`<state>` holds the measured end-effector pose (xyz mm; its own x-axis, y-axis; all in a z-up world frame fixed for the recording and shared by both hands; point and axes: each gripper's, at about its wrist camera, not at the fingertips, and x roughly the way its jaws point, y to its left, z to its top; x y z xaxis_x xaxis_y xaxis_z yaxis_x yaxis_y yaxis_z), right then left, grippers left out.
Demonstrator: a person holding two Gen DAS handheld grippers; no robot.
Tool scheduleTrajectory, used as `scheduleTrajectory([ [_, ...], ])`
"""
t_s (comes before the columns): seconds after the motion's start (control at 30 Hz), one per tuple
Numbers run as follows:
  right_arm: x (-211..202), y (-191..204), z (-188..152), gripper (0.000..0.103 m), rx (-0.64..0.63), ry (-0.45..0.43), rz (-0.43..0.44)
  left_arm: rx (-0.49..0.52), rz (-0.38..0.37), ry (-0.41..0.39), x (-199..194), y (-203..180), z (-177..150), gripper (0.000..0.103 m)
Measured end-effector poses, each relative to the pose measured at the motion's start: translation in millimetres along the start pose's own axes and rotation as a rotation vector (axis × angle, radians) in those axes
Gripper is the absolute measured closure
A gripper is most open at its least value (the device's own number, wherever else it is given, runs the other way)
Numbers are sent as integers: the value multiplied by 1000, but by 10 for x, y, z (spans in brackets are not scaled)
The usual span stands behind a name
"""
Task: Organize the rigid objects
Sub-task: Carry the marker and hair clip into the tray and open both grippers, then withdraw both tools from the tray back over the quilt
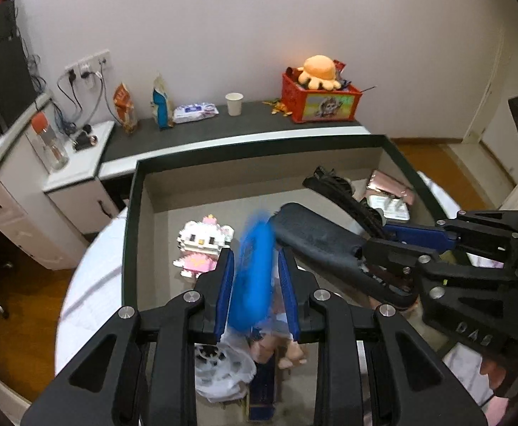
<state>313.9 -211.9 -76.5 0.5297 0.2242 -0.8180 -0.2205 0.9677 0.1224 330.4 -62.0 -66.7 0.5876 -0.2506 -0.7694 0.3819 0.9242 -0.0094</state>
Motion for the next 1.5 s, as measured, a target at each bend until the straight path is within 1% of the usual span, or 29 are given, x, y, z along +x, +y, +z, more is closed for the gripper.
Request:
scheduleTrajectory([
  [0.03,24,-1,8,83,0,3,-4,5,19,4,15,-14,6,54],
  [0.1,58,-12,8,83,8,6,-10,-8,48,-7,6,6,19,26],
  [0.13,73,-30,2,79,12,10,-28,-18,73,-22,-20,24,19,19],
  [0.17,75,-46,-6,74,15,10,-41,-25,78,-27,-34,46,20,18],
  [0.23,49,-89,-3,55,23,-1,-40,-46,71,-35,-82,109,8,9],
  [0.27,31,-105,-9,50,30,-6,-37,-53,75,-40,-107,137,1,7],
  [0.3,11,-119,-15,42,36,-10,-38,-60,84,-45,-136,159,-7,4],
  [0.33,-18,-127,-24,34,41,-16,-42,-65,88,-50,-162,172,-12,3],
  [0.4,-92,-137,-49,25,52,-40,-48,-81,96,-60,-239,194,-41,0],
  [0.43,-122,-142,-53,24,57,-49,-35,-83,102,-63,-266,202,-57,0],
  [0.5,-202,-133,-76,23,67,-61,-23,-85,132,-62,-338,189,-94,0],
  [0.57,-264,-129,-89,22,67,-72,-33,-91,158,-59,-401,175,-125,0],
  [0.6,-311,-124,-109,21,73,-78,-37,-95,191,-55,-457,156,-153,0],
  [0.67,-400,-137,-155,20,97,-94,-38,-95,218,-66,-555,129,-199,0],
  [0.8,-696,-136,-322,20,136,-142,-29,-111,223,-107,-894,56,-351,0],
  [0.97,-1140,8,-617,20,112,-195,-53,-115,256,-156,-1339,-84,-599,0],
  [1.17,-1624,126,-1069,19,137,-245,-77,-123,247,-191,-1788,-270,-965,0],
  [1.27,-1770,175,-1285,19,157,-250,-94,-123,256,-198,-1952,-353,-1132,0],
  [1.5,-2023,287,-1778,19,161,-256,-145,-145,237,-200,-2245,-529,-1528,0],
])
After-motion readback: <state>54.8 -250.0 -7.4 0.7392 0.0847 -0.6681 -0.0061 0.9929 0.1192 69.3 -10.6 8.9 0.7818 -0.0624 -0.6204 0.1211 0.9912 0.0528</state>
